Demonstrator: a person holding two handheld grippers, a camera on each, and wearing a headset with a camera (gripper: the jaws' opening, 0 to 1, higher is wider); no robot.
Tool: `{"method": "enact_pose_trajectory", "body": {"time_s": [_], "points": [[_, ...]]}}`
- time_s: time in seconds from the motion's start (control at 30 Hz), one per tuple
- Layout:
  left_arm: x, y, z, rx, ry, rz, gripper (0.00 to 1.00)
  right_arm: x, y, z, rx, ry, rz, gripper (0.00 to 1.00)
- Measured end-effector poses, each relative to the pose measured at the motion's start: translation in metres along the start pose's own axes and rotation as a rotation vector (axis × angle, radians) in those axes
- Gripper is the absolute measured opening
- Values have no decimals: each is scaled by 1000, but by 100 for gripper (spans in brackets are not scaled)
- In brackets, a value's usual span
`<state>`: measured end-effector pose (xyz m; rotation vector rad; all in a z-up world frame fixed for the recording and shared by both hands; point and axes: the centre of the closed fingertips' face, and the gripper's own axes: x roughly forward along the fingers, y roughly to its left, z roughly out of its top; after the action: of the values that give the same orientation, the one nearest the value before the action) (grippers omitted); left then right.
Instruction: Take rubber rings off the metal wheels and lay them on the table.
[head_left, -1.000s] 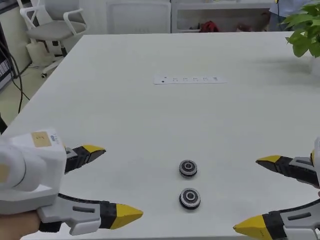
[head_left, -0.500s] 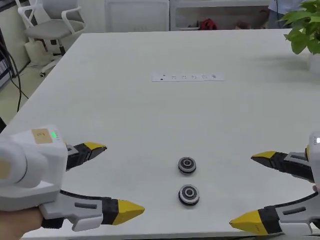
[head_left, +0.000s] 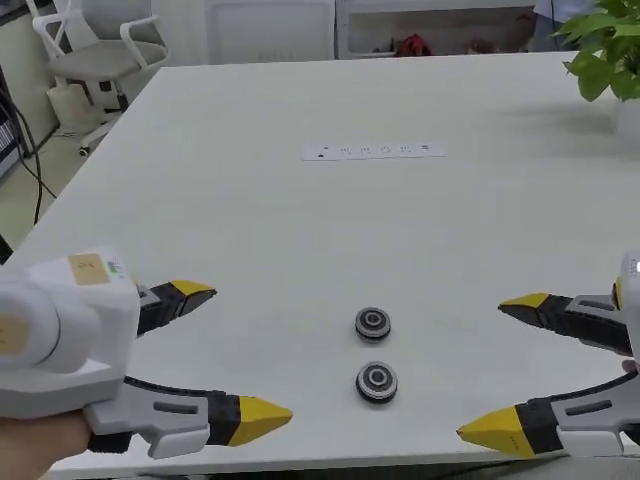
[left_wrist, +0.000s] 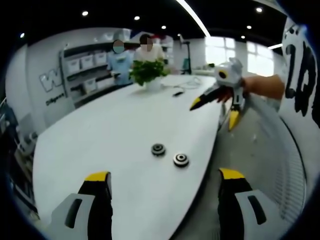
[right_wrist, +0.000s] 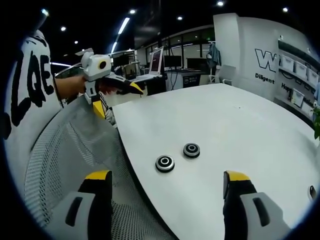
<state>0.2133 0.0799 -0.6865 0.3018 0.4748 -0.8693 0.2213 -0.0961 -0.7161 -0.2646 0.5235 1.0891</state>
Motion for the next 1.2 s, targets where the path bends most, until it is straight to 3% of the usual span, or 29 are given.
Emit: {"method": "enact_pose_trajectory", "body": {"time_s": [0.23,0.63,1.2], "points": [[2,4,7,5,-12,6,89,-1,-4,3,7,-9,3,87],[9,11,8,16,-3,2,89,-3,-14,2,2,-16,-7,83],[15,19,18,54,-8,-5,87,10,-26,6,-9,-13,17,73]]}}
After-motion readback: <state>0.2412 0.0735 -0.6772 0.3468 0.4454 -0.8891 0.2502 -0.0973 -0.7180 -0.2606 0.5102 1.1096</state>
